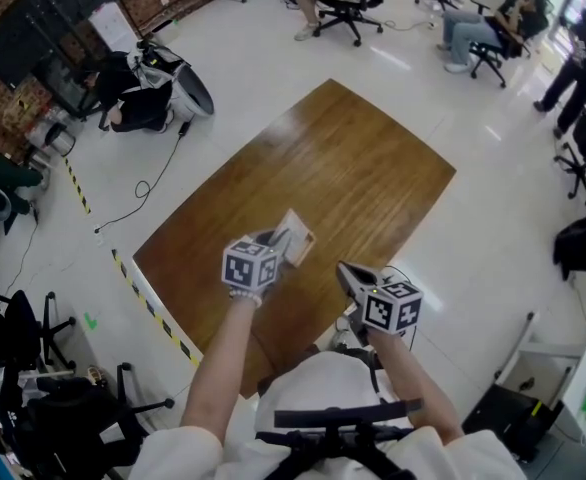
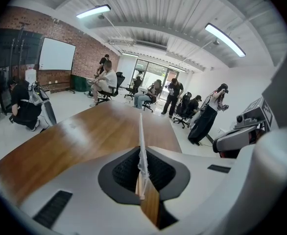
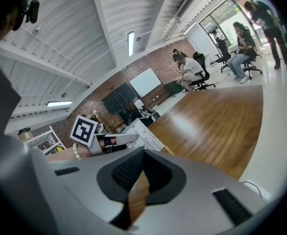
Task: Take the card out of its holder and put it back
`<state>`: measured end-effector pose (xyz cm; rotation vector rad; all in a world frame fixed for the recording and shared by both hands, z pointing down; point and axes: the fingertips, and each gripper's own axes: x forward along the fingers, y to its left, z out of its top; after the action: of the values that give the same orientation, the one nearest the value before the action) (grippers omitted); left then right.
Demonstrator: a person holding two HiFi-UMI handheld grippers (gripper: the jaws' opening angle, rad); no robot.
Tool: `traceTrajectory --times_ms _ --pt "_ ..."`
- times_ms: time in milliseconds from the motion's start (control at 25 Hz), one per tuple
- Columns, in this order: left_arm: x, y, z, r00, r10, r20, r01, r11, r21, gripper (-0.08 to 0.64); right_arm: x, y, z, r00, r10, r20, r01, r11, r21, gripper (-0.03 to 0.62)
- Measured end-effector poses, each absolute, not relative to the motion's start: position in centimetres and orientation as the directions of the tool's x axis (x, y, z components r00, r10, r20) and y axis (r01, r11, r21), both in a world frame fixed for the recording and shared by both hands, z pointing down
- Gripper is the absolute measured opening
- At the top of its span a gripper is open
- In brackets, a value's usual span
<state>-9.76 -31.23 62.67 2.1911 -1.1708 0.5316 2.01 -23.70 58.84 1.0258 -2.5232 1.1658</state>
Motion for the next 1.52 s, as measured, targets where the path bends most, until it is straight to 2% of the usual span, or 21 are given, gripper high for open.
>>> traceTrajectory --times_ms 1520 --pt "-8.9 -31.6 66.6 0.541 -0.532 0.652 -0.823 -0.495 0.279 0.014 3.0 -25.0 60.0 -0.724 -0.534 0.437 -0.672 0.401 -0.623 -0.003"
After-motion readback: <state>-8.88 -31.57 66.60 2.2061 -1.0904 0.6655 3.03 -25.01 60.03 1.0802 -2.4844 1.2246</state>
